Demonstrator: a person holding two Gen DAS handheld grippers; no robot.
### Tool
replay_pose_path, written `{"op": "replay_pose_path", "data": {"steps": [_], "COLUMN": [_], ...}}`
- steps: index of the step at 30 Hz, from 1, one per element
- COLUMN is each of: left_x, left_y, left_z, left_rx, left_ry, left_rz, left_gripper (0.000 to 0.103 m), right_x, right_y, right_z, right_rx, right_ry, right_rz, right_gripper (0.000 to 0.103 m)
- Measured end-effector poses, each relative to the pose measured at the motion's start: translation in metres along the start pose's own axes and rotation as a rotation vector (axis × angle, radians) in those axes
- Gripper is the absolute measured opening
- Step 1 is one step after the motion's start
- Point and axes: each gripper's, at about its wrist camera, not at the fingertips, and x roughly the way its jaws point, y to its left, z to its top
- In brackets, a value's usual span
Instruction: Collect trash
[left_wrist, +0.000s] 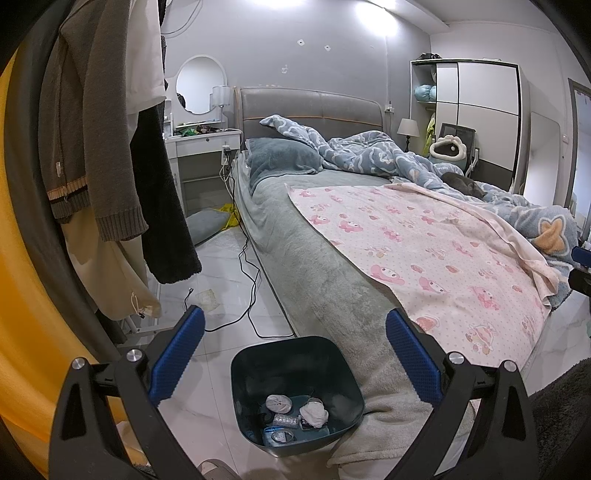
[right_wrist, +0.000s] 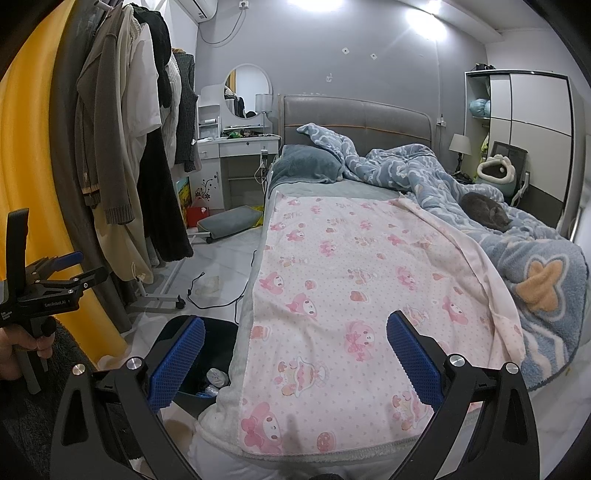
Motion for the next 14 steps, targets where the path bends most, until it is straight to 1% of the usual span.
{"op": "replay_pose_path", "data": {"steps": [14], "left_x": [0.0017], "left_y": [0.0004], "left_z": [-0.0006], "left_rx": [0.005], "left_ry": [0.003], "left_rz": [-0.009], "left_gripper": [0.100], "right_x": [-0.0003], "right_y": [-0.0005], "right_z": [0.0005], "right_rx": [0.000], "right_ry": [0.001], "right_rz": [0.000], "right_gripper": [0.100]}}
